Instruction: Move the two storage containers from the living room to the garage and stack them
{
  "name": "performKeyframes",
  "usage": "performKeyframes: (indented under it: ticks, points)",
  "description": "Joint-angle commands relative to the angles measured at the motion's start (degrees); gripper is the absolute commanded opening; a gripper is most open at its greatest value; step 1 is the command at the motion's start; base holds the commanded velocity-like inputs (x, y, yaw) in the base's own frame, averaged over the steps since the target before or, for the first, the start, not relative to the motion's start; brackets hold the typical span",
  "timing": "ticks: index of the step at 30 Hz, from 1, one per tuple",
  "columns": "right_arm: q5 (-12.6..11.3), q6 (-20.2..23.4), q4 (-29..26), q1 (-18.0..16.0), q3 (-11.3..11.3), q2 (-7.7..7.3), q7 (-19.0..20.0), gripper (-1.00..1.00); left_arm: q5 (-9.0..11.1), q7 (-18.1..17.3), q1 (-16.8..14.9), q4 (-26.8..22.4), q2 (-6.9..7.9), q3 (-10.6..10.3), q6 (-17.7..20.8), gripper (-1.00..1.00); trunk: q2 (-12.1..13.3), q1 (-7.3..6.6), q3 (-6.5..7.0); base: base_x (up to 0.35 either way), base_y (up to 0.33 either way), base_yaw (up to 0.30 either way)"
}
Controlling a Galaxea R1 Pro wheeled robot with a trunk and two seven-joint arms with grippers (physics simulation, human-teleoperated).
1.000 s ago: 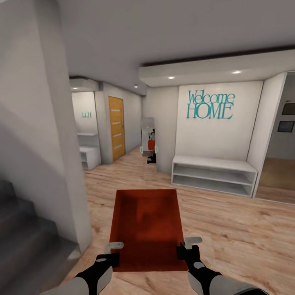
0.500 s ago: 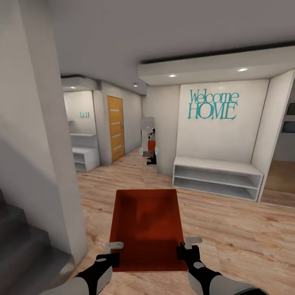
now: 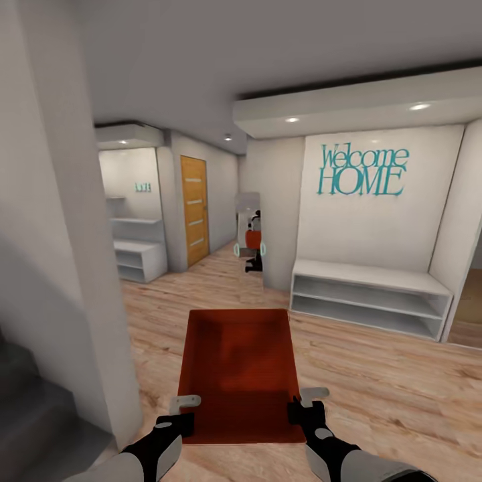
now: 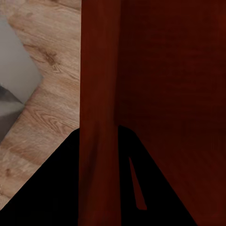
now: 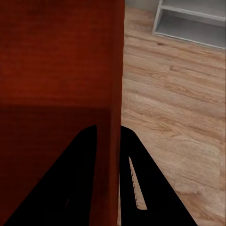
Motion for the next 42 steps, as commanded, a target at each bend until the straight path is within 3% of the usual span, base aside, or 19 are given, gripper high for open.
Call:
performKeyframes:
  ticks: [1, 42]
  points:
    - [0.20, -0.04, 0.15, -0.03, -3.57, -0.39, 0.11, -1.00, 0.15, -1.72, -0.01, -0.28, 0.11, -0.51, -0.95, -1.00, -0.03, 0.05, -0.01, 0.322, 0.000, 0.252]
    - [0.20, -0.04, 0.15, -0.01, -3.58, -0.46, 0.29, -1.00, 0.15, -1.75, -0.01, -0.28, 0.11, -0.50, -0.92, -1.00, -0.03, 0.05, -0.01, 0.322, 0.000, 0.017]
